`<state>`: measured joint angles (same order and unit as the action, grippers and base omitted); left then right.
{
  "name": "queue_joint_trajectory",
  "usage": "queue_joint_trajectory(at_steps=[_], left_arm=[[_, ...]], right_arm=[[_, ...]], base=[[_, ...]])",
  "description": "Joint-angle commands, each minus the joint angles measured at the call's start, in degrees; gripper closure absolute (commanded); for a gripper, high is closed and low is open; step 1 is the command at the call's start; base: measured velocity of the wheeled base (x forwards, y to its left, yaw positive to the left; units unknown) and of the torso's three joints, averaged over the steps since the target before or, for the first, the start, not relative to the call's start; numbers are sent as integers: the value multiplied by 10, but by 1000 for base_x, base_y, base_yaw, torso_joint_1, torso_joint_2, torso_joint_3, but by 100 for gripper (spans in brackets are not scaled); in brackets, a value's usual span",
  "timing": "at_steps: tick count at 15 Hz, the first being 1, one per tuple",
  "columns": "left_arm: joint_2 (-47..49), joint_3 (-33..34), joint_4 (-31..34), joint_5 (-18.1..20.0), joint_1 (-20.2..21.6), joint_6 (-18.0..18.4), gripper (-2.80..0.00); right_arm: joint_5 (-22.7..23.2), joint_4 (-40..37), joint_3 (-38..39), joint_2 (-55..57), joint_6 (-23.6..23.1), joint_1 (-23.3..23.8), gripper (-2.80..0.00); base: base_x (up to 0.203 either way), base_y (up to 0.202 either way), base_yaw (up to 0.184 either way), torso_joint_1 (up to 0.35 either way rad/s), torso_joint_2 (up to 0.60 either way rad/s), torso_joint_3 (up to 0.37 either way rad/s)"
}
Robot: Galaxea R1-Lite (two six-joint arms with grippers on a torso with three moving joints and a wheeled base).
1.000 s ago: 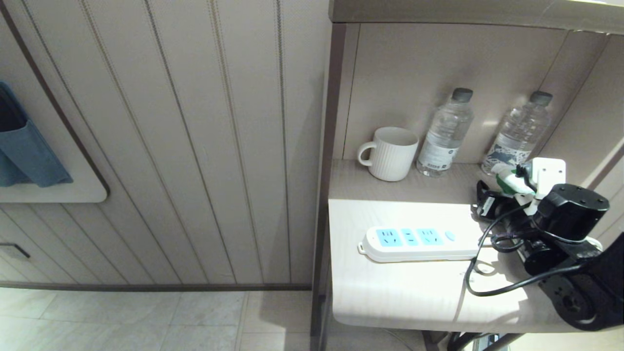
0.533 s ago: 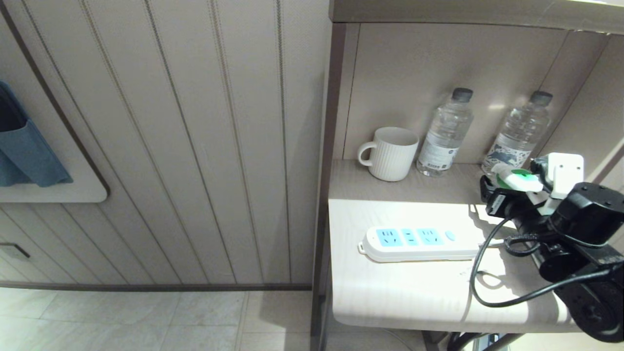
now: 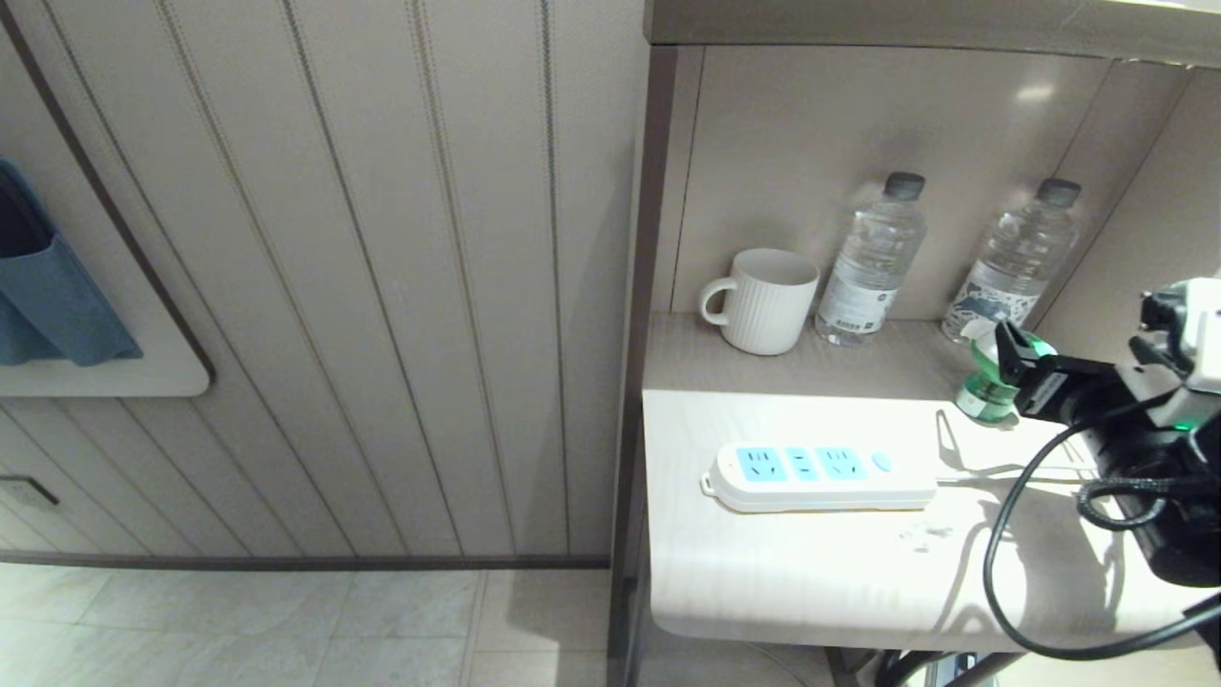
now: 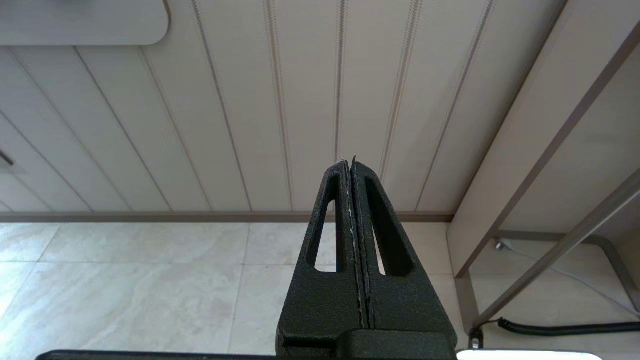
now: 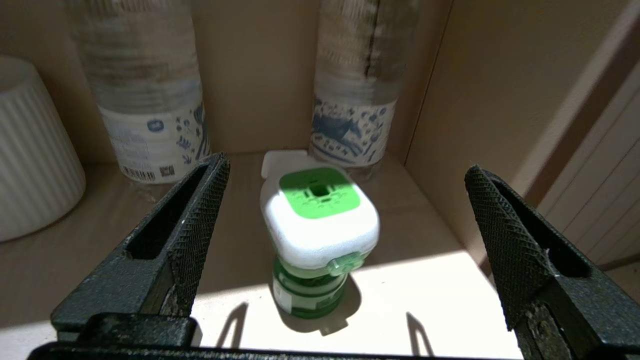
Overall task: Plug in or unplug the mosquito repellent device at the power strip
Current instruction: Pick up the mosquito repellent liquid
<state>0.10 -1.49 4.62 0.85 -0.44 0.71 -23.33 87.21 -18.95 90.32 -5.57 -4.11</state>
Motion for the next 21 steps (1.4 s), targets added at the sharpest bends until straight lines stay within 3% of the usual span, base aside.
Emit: queue_joint_trajectory(at_steps=[1, 4, 7, 8, 12, 15, 16, 18, 21], left_arm=[[0, 0, 0, 0, 0, 0, 0], [1, 0, 0, 0, 0, 0, 0], [0, 0, 0, 0, 0, 0, 0], [0, 0, 0, 0, 0, 0, 0], [1, 0, 0, 0, 0, 0, 0], [1, 0, 0, 0, 0, 0, 0], [0, 0, 0, 0, 0, 0, 0], [0, 0, 0, 0, 0, 0, 0], [1, 0, 0, 0, 0, 0, 0]], right_arm=[[0, 27, 15, -92, -19, -1, -280], [12, 5, 26, -207, -47, 0, -280], [20, -124, 20, -331, -62, 0, -280], [24, -196, 12, -373, -64, 1, 0], [55, -570, -50, -522, -50, 20, 0], [151, -821, -103, -596, -1, 73, 0], [183, -874, -108, -620, 24, 102, 0], [233, -898, -76, -675, 42, 132, 0], [270, -899, 30, -721, 45, 137, 0]], base=[[0, 0, 0, 0, 0, 0], [0, 0, 0, 0, 0, 0], [0, 0, 0, 0, 0, 0], [0, 0, 0, 0, 0, 0], [0, 0, 0, 0, 0, 0], [0, 0, 0, 0, 0, 0], [0, 0, 0, 0, 0, 0], [0, 0, 0, 0, 0, 0], [0, 0, 0, 0, 0, 0]])
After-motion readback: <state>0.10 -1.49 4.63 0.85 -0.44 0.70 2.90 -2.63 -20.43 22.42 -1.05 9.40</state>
